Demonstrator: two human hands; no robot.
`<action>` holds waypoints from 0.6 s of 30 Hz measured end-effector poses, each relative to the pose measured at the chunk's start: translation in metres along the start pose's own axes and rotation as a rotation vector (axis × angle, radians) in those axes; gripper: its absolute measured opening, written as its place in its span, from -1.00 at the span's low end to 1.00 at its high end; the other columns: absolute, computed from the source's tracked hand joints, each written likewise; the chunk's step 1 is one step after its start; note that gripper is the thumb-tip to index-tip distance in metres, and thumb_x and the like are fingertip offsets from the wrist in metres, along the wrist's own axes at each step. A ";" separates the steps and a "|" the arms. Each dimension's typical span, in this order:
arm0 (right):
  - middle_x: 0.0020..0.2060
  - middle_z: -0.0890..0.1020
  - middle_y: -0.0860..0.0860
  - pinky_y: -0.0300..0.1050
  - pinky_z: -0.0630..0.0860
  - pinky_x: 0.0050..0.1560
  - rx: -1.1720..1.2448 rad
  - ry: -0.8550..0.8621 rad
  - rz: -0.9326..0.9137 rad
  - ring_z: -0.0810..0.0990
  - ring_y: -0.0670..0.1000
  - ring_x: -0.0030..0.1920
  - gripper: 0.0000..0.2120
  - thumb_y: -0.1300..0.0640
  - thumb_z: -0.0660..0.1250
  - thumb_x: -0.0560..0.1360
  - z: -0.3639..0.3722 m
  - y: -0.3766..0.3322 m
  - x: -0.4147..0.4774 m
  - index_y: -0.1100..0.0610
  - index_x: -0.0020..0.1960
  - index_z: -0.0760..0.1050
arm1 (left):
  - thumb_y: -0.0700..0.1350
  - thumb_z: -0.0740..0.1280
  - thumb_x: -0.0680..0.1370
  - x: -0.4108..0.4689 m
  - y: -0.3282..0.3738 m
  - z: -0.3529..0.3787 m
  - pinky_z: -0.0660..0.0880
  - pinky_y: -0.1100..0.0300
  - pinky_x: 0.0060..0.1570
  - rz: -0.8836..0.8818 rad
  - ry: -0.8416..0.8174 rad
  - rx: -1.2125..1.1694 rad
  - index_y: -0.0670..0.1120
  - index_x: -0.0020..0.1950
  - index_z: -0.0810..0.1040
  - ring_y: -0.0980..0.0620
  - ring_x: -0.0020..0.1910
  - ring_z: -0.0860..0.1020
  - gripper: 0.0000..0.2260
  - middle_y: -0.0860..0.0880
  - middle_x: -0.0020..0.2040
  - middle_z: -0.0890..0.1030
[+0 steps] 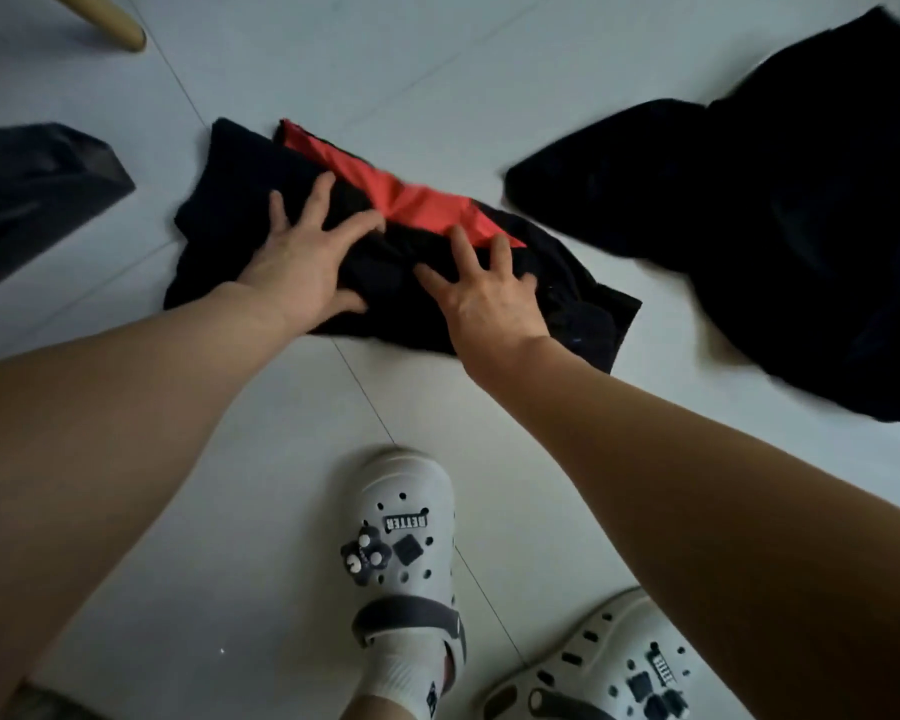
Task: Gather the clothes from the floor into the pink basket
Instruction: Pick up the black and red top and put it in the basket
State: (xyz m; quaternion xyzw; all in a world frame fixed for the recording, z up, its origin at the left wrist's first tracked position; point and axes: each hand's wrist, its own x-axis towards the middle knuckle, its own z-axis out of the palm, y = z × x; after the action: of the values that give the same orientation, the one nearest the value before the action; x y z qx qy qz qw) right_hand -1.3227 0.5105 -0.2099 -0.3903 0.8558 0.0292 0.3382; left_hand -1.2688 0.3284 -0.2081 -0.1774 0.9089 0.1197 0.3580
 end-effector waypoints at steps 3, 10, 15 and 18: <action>0.21 0.44 0.12 -0.04 0.38 -0.16 0.102 0.079 -0.061 0.42 0.20 0.08 -0.65 0.32 0.28 0.45 -0.001 0.002 -0.003 0.08 0.20 0.47 | -0.25 0.40 0.43 -0.011 0.004 -0.001 0.43 -0.14 0.14 0.118 0.171 -0.015 -0.05 0.11 0.49 -0.37 0.24 0.40 -0.71 -0.12 0.39 0.34; -0.09 0.52 0.09 0.05 0.48 -0.30 0.274 0.236 0.065 0.43 0.18 -0.16 -0.63 0.43 0.33 0.19 -0.055 0.030 -0.083 0.13 -0.06 0.50 | -0.26 0.13 0.35 -0.072 0.069 -0.073 0.50 -0.12 -0.11 0.278 0.340 -0.181 -0.07 0.04 0.47 -0.24 -0.05 0.55 -0.69 -0.10 0.06 0.53; 0.00 0.55 0.04 0.08 0.50 -0.27 0.373 0.444 0.206 0.41 0.18 -0.13 -0.54 0.47 0.26 0.31 -0.114 0.077 -0.173 0.13 0.12 0.54 | -0.34 0.24 0.38 -0.118 0.153 -0.145 0.51 -0.11 -0.22 0.456 0.396 -0.200 -0.08 0.03 0.52 -0.20 -0.07 0.57 -0.72 -0.05 0.10 0.54; 0.02 0.57 0.00 0.05 0.50 -0.27 0.414 0.574 0.378 0.42 0.16 -0.09 -0.54 0.46 0.27 0.33 -0.154 0.107 -0.230 0.10 0.14 0.56 | -0.31 0.21 0.41 -0.144 0.216 -0.185 0.52 -0.09 -0.28 0.558 0.441 -0.188 -0.09 0.02 0.52 -0.17 -0.10 0.58 -0.75 -0.04 0.11 0.54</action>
State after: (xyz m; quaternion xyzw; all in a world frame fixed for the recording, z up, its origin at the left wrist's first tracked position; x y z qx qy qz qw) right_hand -1.3745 0.6850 0.0239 -0.1418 0.9600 -0.1924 0.1458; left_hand -1.3710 0.4950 0.0435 0.0237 0.9626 0.2549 0.0890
